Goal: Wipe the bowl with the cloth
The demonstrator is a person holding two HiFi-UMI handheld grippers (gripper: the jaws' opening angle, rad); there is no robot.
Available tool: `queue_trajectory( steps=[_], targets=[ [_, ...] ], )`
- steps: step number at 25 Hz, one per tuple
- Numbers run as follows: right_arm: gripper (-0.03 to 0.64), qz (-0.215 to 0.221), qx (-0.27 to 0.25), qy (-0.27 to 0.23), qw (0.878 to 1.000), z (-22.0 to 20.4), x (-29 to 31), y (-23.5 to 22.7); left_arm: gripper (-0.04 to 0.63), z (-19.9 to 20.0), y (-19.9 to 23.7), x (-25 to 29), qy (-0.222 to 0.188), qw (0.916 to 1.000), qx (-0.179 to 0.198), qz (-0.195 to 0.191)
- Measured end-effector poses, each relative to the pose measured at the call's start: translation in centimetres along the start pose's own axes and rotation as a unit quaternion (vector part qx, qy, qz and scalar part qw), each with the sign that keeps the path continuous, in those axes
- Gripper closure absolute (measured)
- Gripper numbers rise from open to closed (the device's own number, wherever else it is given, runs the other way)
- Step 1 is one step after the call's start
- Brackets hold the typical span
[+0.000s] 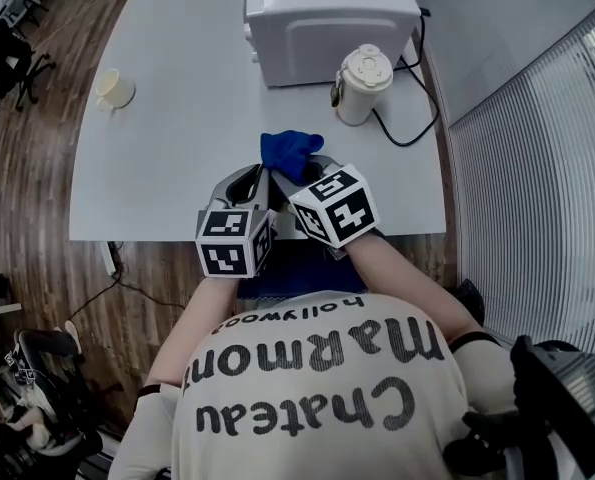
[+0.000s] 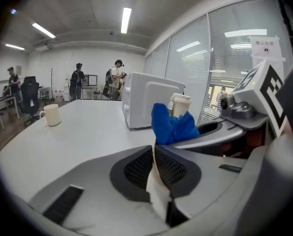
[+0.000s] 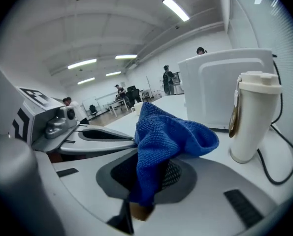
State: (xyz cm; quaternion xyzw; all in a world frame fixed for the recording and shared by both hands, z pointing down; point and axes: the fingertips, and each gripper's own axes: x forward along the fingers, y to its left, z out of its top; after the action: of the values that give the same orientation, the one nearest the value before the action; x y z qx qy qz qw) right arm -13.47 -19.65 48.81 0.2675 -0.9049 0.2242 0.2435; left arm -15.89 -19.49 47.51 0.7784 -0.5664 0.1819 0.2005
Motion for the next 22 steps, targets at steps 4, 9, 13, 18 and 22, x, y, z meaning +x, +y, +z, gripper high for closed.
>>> queue_trajectory(
  steps=[4,9,13,18,22],
  targets=[
    [0.551,-0.016,0.053,-0.042,0.998,1.0,-0.4,-0.5,0.569,1.2,-0.3,-0.8,-0.021,0.9996,0.01,0.012],
    [0.551,-0.048,0.126,-0.092,0.987,1.8,-1.5,-1.9,0.565,2.6,-0.9,-1.3,-0.047,0.9981,0.032,0.022],
    [0.551,-0.052,0.24,-0.121,0.962,1.3,-2.4,-3.0,0.557,3.2,-1.4,-2.0,-0.063,0.9969,0.039,0.026],
    [0.551,-0.046,0.344,-0.136,0.928,0.6,-2.8,-2.8,0.554,4.3,-1.8,-3.3,-0.094,0.9923,0.061,0.053],
    [0.551,-0.037,0.422,-0.14,0.895,0.0,-3.0,-2.5,0.551,4.6,-1.9,-4.2,-0.106,0.9898,0.074,0.061]
  ],
)
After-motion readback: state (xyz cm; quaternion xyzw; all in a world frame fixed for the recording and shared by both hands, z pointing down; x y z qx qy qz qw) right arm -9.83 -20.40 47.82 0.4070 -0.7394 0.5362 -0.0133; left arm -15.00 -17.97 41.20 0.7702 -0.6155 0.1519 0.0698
